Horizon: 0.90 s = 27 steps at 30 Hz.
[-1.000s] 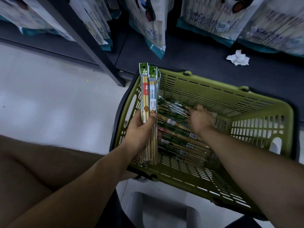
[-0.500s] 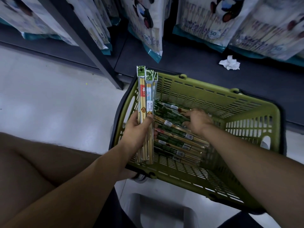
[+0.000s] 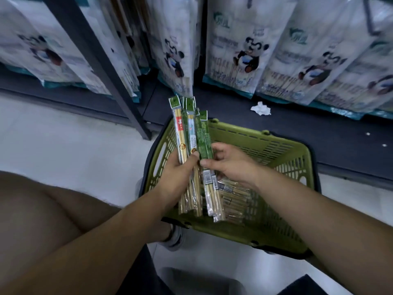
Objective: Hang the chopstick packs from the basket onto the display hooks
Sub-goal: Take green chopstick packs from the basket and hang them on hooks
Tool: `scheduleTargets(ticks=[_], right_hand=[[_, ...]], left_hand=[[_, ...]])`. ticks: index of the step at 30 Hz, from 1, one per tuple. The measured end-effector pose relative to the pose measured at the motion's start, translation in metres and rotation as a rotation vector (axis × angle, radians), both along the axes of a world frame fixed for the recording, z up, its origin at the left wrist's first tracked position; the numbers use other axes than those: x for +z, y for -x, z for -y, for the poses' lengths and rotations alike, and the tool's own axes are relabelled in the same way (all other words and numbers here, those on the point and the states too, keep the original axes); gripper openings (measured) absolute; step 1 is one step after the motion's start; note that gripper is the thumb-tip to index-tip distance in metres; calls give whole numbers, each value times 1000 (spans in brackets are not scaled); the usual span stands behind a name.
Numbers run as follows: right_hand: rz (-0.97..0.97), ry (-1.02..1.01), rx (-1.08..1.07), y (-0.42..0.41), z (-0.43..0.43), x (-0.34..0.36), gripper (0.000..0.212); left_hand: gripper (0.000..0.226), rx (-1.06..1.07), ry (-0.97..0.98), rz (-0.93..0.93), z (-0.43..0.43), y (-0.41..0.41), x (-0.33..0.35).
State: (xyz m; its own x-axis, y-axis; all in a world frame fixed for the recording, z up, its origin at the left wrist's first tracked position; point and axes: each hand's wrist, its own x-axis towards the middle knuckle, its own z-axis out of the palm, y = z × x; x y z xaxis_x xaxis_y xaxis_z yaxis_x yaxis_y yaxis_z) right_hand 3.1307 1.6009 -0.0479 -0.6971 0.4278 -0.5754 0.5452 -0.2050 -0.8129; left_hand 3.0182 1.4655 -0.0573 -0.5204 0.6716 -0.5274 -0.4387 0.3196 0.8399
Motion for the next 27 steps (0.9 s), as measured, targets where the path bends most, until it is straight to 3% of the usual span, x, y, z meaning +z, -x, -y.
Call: scheduleTargets(ticks=[3, 6, 10, 12, 17, 18, 21, 24, 27], right_hand=[[-87, -76, -57, -1, 7, 27, 71], [-142, -239, -18, -7, 9, 62, 47], [-187, -438, 35, -17, 5, 107, 28], [-198, -567, 83, -22, 1, 131, 28], [-233, -783, 181, -29, -6, 196, 10], [-251, -781, 175, -30, -7, 209, 5], [-363, -741, 4, -26, -16, 250, 29], [-479, -718, -247, -18, -28, 296, 14], [-593, -772, -369, -8, -40, 339, 19]], left_hand=[[57, 0, -72, 97, -8, 2, 23], [83, -19, -92, 144, -14, 3, 52], [47, -103, -185, 84, -23, 0, 83], [41, -115, -215, 13, -28, -1, 102], [69, -182, -294, -123, -39, 5, 161], [65, -200, -315, -155, -42, 8, 173], [43, -242, -396, -282, -50, 15, 206], [45, -294, -465, -425, -57, 19, 240], [51, -327, -513, -559, -71, 22, 275]])
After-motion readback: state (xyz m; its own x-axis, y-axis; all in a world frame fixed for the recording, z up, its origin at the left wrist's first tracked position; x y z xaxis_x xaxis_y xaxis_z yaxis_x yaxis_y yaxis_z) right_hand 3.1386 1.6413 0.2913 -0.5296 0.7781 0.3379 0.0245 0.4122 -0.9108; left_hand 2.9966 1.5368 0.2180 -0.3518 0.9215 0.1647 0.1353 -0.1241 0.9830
